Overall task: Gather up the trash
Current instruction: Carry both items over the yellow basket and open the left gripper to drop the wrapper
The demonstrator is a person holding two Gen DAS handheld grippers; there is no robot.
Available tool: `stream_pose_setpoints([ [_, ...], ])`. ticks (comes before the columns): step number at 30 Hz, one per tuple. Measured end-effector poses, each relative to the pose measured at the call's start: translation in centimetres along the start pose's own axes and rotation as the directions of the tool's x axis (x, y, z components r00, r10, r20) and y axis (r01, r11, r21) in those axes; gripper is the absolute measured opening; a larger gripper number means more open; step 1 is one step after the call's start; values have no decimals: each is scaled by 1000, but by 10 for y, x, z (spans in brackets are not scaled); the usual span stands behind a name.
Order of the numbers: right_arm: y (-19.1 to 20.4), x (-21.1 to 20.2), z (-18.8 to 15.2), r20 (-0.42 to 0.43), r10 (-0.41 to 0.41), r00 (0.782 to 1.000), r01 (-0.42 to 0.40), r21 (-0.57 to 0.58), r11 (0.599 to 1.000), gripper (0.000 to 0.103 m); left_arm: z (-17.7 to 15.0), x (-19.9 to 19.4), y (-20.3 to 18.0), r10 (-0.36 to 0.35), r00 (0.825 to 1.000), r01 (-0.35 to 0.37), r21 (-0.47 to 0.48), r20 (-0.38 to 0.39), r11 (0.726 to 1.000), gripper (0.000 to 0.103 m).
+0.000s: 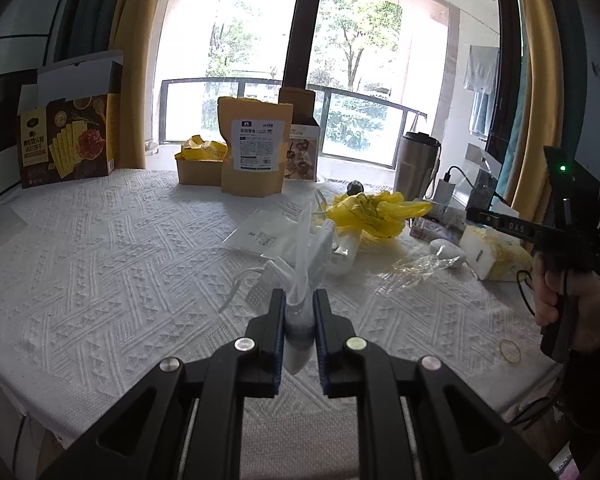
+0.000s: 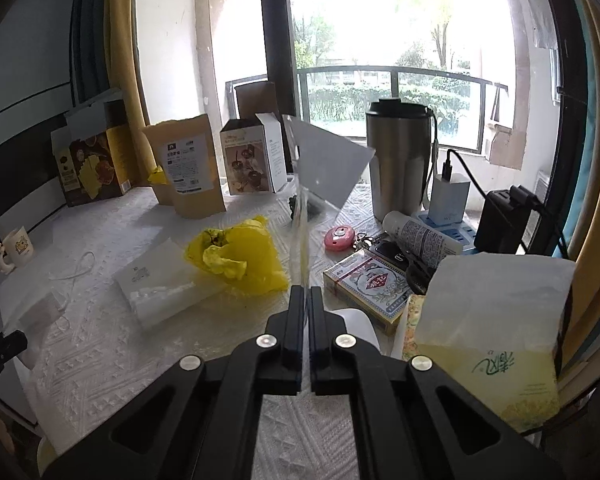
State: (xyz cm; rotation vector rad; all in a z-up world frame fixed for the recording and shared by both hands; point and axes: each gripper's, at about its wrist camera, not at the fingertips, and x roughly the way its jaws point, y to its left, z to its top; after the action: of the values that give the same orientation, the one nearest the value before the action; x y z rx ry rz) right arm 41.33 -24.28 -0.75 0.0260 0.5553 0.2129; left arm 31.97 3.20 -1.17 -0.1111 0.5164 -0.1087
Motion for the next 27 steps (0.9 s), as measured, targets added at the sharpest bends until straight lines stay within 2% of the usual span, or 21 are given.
stream_pose_setpoints([
  [8, 15, -61, 0, 73, 4, 997, -2, -25, 1000, 2, -7, -42, 1, 2, 999, -3, 5, 36, 1000, 13],
  [15, 44, -118, -8, 133, 41, 990, -33, -64, 997, 2, -23, -82, 9, 14, 999, -14, -4, 52, 1000, 13],
  [27, 104, -175, -36, 160, 115, 980, -93, -136, 986, 2, -63, -138, 27, 42, 998, -42, -14, 55, 999, 13],
])
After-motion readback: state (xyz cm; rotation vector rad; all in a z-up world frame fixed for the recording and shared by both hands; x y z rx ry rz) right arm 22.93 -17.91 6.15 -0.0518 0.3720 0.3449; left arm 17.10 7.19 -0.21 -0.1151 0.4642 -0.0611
